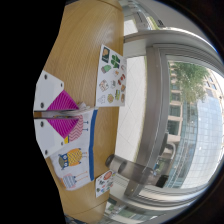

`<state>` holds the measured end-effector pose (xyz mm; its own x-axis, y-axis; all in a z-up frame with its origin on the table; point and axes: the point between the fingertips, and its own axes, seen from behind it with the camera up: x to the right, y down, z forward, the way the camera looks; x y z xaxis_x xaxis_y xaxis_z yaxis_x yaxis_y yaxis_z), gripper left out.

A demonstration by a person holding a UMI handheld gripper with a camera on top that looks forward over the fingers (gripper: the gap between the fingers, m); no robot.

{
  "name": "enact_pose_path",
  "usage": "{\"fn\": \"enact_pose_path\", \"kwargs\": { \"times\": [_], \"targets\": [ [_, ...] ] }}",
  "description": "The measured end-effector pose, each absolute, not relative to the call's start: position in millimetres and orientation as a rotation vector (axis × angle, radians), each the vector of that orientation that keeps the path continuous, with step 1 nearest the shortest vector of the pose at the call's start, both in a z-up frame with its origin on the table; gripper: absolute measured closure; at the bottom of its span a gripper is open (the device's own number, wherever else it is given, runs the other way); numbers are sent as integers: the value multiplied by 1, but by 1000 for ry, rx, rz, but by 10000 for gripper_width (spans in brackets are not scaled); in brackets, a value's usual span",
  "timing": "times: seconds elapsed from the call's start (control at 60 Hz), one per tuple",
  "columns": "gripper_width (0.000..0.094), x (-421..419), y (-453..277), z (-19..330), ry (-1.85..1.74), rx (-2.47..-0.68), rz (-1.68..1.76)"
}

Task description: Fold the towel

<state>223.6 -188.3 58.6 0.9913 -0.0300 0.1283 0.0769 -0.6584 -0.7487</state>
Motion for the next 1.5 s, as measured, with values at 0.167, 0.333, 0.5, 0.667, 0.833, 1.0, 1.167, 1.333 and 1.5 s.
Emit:
{"fn": "enact_pose_path", "kwargs": {
  "times": [0.167, 0.333, 0.5, 0.667, 0.833, 1.0, 1.167, 1.333, 1.5],
  "targets": [
    [907, 239, -204, 70, -18, -2285, -167],
    [908, 209, -210, 94, -14, -2290, 123],
    [909, 225, -202, 169, 72, -2184, 435],
    [909, 331, -192, 185, 82, -2153, 329],
    [830, 431, -186, 137, 90, -2220, 178],
    [573, 508, -185, 97, 1, -2232, -46],
    [468, 513, -192, 98, -27, -2212, 59],
    [364, 490, -206, 145, -43, -2129, 142],
    [190, 450, -234, 197, -55, -2030, 159]
  ]
}}
